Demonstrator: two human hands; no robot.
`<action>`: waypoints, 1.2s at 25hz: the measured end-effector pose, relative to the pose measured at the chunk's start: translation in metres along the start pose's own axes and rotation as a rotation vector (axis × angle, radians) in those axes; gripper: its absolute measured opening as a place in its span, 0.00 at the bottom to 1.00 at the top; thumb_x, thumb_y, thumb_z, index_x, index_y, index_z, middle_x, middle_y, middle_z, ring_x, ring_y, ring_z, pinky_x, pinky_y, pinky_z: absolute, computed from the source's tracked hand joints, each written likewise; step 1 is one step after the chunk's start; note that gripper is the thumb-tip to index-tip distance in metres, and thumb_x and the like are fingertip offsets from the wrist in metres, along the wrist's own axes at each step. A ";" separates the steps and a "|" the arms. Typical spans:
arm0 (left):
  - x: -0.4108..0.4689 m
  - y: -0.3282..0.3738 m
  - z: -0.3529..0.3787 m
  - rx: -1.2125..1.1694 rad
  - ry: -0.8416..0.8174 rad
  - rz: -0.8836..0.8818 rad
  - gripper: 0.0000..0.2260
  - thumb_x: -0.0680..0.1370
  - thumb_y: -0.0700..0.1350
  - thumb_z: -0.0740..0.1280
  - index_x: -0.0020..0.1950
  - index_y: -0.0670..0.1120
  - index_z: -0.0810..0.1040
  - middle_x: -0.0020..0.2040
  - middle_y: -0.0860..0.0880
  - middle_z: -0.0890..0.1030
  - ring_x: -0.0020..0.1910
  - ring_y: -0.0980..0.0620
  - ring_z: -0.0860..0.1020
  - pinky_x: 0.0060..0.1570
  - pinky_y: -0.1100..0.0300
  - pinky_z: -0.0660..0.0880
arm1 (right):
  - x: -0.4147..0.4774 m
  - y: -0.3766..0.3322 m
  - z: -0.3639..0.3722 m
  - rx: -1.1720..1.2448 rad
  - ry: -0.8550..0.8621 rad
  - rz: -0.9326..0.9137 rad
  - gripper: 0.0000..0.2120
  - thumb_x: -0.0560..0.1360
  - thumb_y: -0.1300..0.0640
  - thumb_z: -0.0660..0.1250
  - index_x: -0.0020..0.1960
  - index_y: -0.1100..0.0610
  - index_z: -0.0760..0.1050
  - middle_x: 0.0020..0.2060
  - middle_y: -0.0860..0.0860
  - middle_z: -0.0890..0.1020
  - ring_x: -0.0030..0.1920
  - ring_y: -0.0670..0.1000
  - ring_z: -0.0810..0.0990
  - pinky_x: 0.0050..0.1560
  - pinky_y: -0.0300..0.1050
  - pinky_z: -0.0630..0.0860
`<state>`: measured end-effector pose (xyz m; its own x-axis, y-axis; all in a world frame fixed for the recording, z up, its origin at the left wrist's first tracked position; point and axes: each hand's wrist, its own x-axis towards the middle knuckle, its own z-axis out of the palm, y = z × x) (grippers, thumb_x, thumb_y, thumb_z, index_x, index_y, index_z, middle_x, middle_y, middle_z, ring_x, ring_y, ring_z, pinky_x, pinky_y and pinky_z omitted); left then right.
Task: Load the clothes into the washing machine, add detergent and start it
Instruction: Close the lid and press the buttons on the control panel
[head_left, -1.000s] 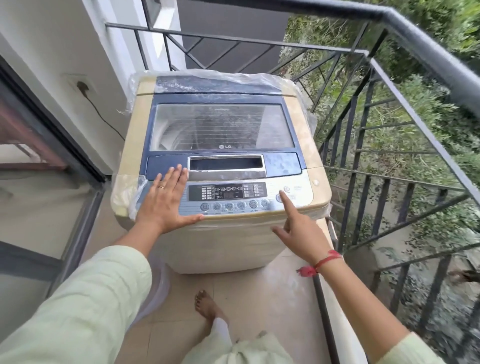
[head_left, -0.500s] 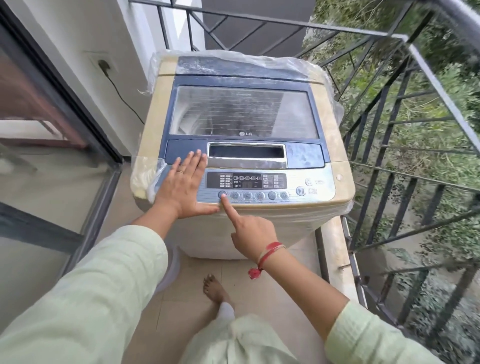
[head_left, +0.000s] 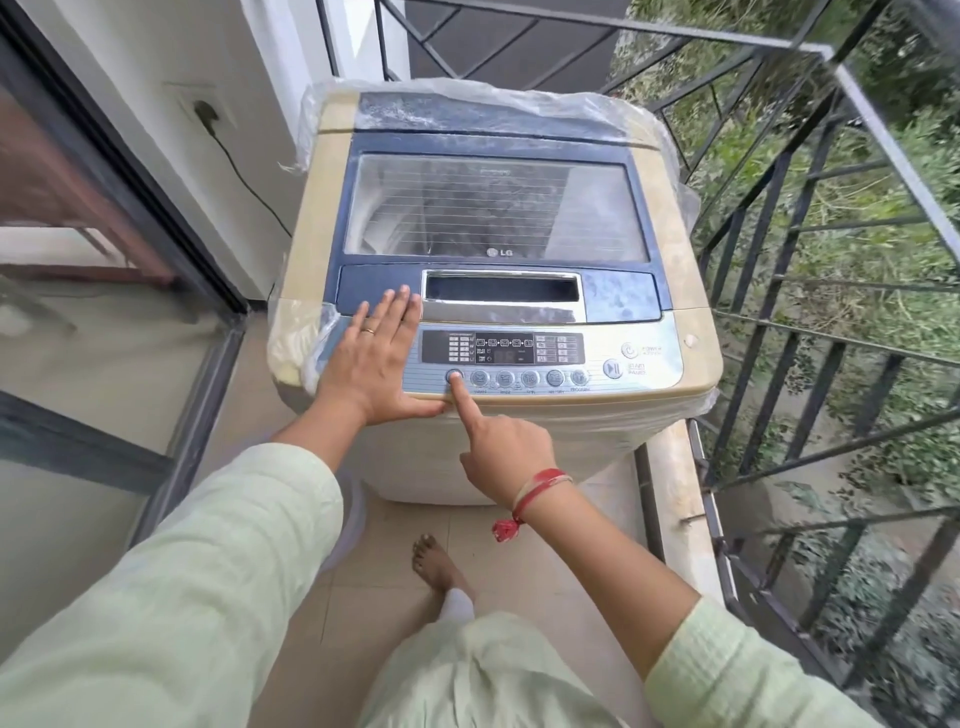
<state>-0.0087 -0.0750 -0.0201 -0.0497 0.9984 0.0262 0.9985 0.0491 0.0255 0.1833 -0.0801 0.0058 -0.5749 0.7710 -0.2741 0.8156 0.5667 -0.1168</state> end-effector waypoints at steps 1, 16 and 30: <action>0.000 0.000 0.000 -0.002 0.000 0.002 0.57 0.61 0.81 0.43 0.77 0.41 0.46 0.78 0.43 0.49 0.77 0.46 0.49 0.75 0.48 0.44 | 0.001 -0.001 -0.001 -0.002 -0.012 -0.010 0.40 0.77 0.58 0.58 0.75 0.46 0.33 0.42 0.53 0.82 0.34 0.54 0.76 0.29 0.41 0.64; 0.002 -0.002 0.004 0.062 -0.007 0.001 0.57 0.61 0.80 0.49 0.77 0.43 0.42 0.78 0.44 0.47 0.77 0.47 0.46 0.75 0.49 0.43 | -0.028 0.052 -0.010 0.101 -0.025 0.178 0.41 0.77 0.45 0.61 0.76 0.47 0.34 0.36 0.50 0.75 0.33 0.53 0.73 0.29 0.42 0.66; 0.004 -0.001 0.004 0.075 -0.012 -0.001 0.57 0.61 0.80 0.49 0.77 0.42 0.43 0.78 0.44 0.46 0.77 0.47 0.46 0.75 0.49 0.42 | -0.027 0.066 -0.016 0.008 -0.028 0.184 0.41 0.77 0.43 0.61 0.76 0.50 0.36 0.32 0.49 0.72 0.32 0.52 0.71 0.25 0.41 0.60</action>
<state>-0.0097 -0.0714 -0.0243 -0.0510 0.9986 0.0139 0.9974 0.0517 -0.0494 0.2516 -0.0591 0.0206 -0.4141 0.8528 -0.3183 0.9074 0.4145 -0.0699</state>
